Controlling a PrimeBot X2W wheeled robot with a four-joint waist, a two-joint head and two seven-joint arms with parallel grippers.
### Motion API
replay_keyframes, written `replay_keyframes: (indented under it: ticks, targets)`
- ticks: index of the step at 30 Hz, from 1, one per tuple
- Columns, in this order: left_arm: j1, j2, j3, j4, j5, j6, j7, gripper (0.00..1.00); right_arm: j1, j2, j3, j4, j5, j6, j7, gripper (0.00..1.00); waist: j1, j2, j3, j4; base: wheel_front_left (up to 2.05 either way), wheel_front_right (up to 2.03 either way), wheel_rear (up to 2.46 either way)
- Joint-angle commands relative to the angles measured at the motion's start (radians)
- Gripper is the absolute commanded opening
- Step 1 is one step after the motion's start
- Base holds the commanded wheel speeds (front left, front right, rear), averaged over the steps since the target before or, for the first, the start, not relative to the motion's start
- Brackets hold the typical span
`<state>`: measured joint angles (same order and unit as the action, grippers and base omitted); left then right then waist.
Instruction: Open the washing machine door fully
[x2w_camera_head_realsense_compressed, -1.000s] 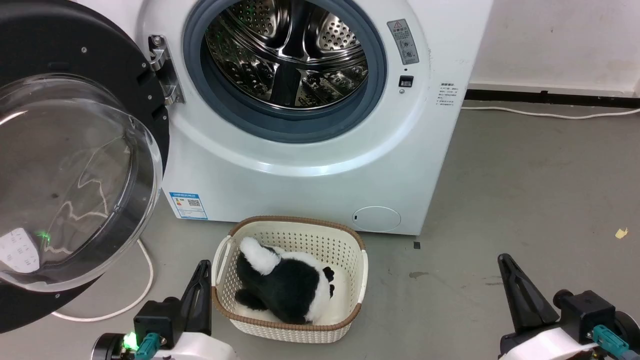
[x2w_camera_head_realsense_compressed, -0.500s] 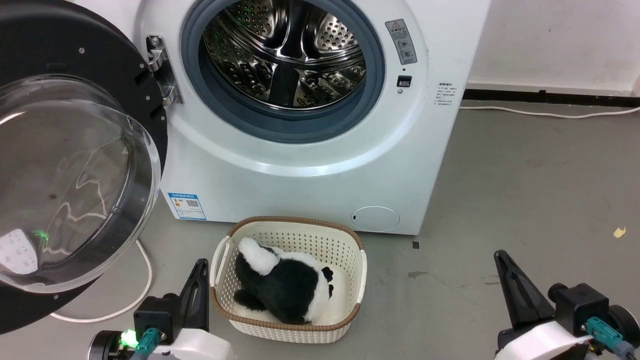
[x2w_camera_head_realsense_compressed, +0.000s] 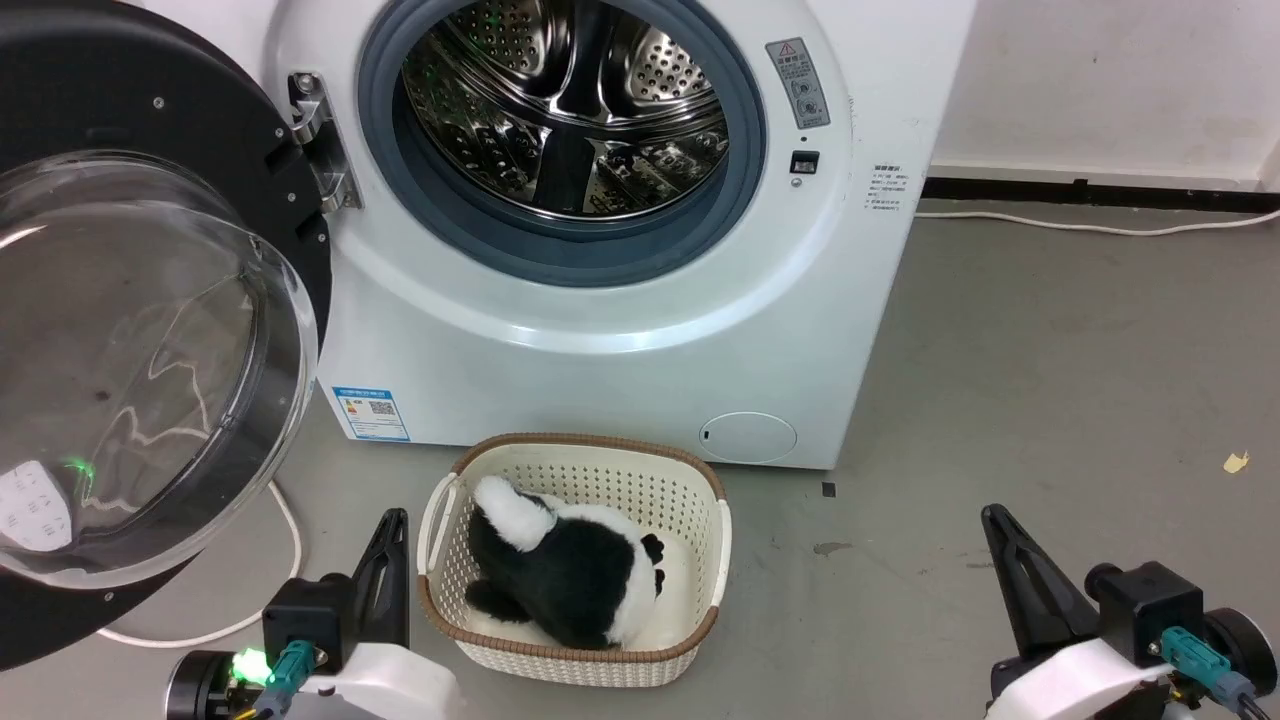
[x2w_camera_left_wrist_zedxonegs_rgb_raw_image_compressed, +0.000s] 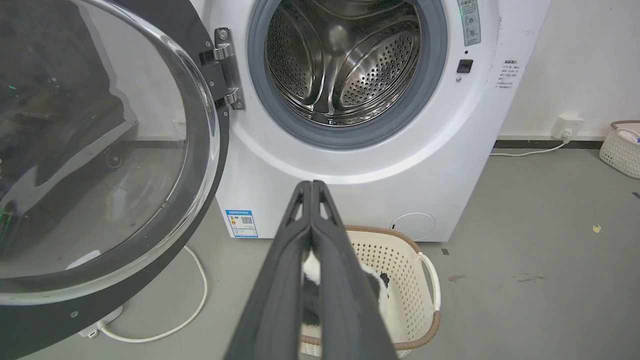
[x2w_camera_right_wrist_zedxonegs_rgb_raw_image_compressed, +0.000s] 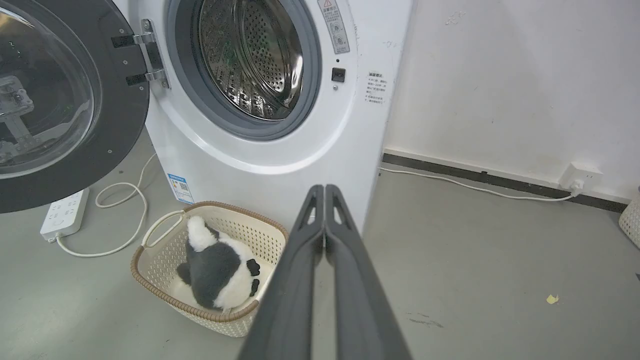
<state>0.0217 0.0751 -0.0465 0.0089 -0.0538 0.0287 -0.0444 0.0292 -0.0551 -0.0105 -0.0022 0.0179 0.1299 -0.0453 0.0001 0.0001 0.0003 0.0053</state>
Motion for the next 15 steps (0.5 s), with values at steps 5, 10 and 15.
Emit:
replay_keyframes:
  ticks: [5,10,15]
  targets:
    - [-0.014,-0.009,0.015,-0.005,0.019,-0.011,0.013,0.00,-0.020,0.004,0.004,0.002,-0.007,0.001,0.013,0.00,-0.0001,-0.0001,0.000,-0.001,0.00,0.00,0.00]
    - [-0.017,-0.014,0.025,-0.006,0.030,-0.017,0.023,0.00,-0.023,0.004,0.006,0.002,-0.011,0.001,0.024,0.00,-0.0001,-0.0001,0.000,-0.003,0.00,0.00,0.00]
    - [-0.019,-0.019,0.035,-0.007,0.041,-0.022,0.033,0.00,-0.026,0.005,0.008,0.002,-0.014,0.001,0.034,0.00,-0.0001,-0.0001,0.000,-0.004,0.00,0.00,0.00]
